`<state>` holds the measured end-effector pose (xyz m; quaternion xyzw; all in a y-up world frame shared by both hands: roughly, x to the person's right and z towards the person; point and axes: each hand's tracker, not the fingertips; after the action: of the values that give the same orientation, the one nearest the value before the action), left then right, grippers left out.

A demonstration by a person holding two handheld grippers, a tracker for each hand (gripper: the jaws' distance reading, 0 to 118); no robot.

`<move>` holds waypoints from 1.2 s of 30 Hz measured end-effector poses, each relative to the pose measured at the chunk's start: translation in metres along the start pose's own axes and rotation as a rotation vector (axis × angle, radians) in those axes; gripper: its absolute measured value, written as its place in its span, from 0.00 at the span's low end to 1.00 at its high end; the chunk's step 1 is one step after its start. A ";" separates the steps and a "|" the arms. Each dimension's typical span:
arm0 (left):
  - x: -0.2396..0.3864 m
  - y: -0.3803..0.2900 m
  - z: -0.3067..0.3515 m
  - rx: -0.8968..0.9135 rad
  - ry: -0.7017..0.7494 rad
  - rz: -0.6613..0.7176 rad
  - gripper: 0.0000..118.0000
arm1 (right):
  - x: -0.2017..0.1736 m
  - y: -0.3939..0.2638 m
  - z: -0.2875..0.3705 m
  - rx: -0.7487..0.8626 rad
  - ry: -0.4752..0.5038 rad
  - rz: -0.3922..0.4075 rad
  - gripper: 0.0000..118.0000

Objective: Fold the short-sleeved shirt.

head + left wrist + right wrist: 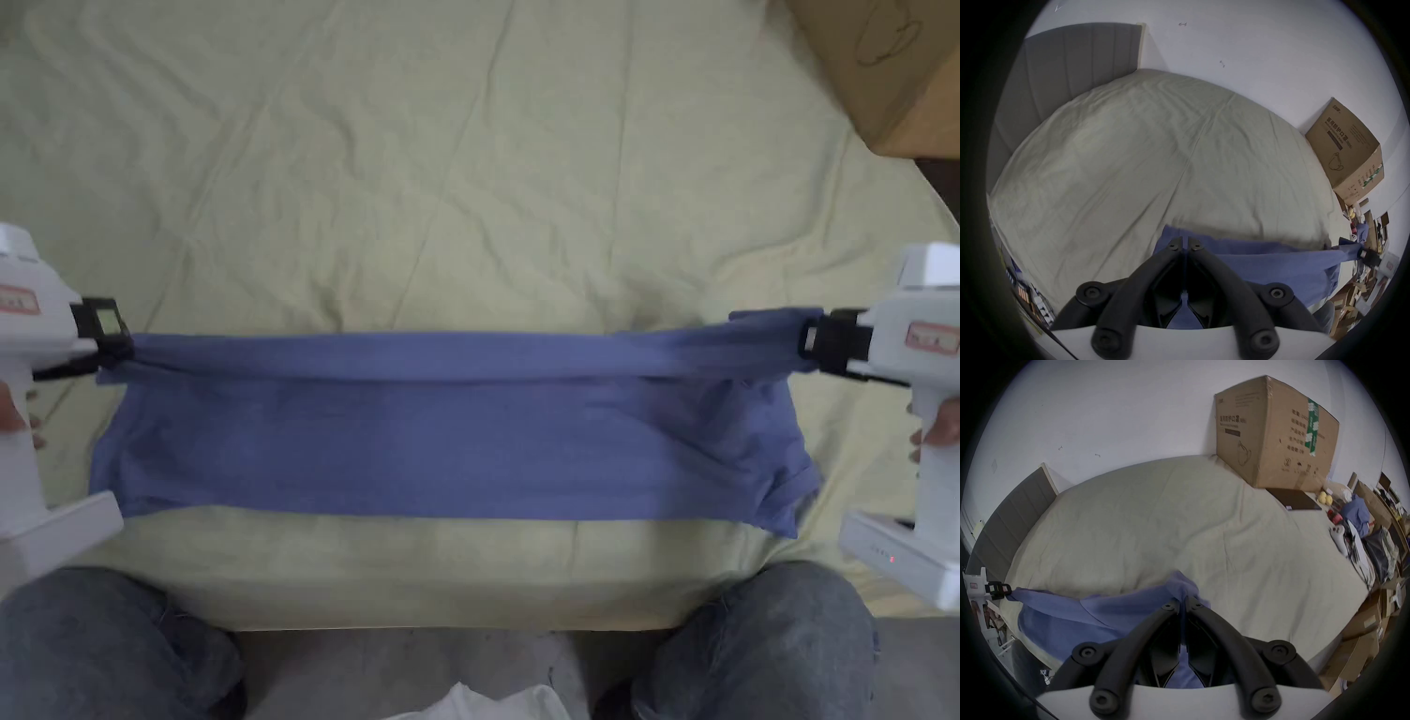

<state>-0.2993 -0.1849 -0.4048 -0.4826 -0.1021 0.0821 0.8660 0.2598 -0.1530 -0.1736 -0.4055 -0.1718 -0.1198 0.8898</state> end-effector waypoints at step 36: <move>0.103 -0.062 0.122 0.746 0.047 -0.365 0.00 | -0.086 -0.037 0.125 0.613 -0.009 -0.016 0.03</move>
<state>-0.2280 -0.0925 -0.2790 -0.1113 -0.1295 -0.0524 0.9839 0.1421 -0.0750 -0.1071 -0.1171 -0.2070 -0.0675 0.9690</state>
